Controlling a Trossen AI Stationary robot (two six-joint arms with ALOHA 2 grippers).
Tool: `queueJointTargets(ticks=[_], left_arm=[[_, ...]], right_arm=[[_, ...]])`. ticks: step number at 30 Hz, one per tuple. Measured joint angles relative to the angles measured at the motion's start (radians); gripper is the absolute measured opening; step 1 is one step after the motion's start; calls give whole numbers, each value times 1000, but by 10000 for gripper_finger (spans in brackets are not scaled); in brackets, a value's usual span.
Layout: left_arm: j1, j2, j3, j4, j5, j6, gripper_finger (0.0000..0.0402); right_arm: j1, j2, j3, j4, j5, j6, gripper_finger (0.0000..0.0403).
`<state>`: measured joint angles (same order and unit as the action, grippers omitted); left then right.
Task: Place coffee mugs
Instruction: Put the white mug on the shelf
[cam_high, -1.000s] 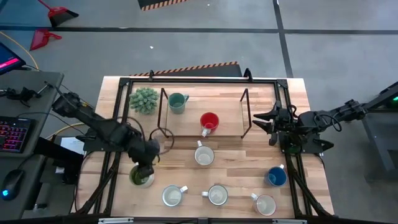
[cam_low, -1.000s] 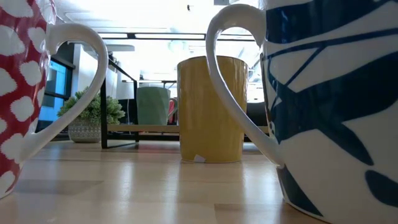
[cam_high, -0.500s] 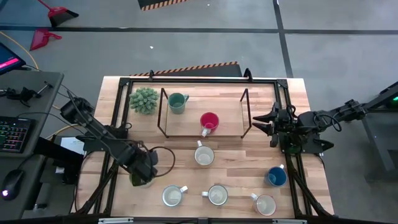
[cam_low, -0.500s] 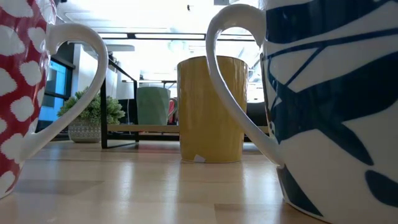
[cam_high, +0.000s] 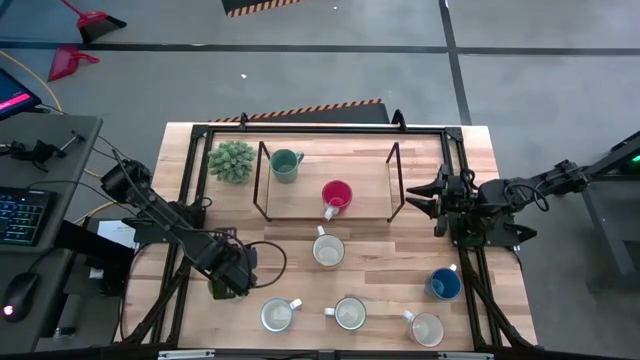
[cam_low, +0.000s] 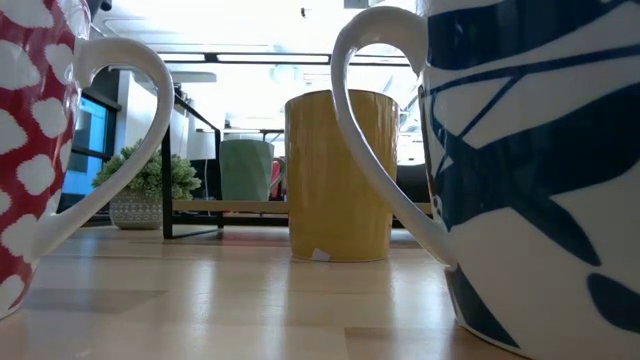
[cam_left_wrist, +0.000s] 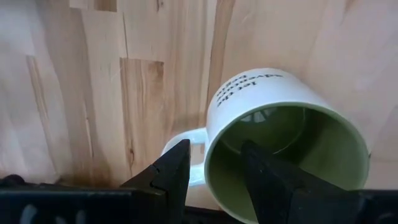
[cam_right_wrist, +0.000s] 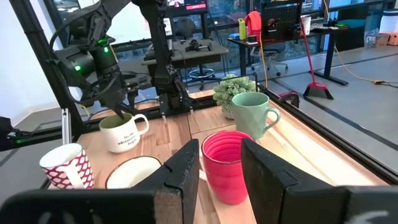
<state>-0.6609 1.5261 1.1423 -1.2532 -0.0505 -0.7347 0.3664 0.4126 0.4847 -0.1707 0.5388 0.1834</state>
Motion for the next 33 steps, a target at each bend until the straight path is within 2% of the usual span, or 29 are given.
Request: queueJointTargets(ticks=[12,33], left_arm=[[-1,39,-1,37,2,75,131],[9,257,5,113,22,88,131]], right_arm=[[0,0,0,-10,0,-7,103],[0,0,0,-21,-12,-4,103]])
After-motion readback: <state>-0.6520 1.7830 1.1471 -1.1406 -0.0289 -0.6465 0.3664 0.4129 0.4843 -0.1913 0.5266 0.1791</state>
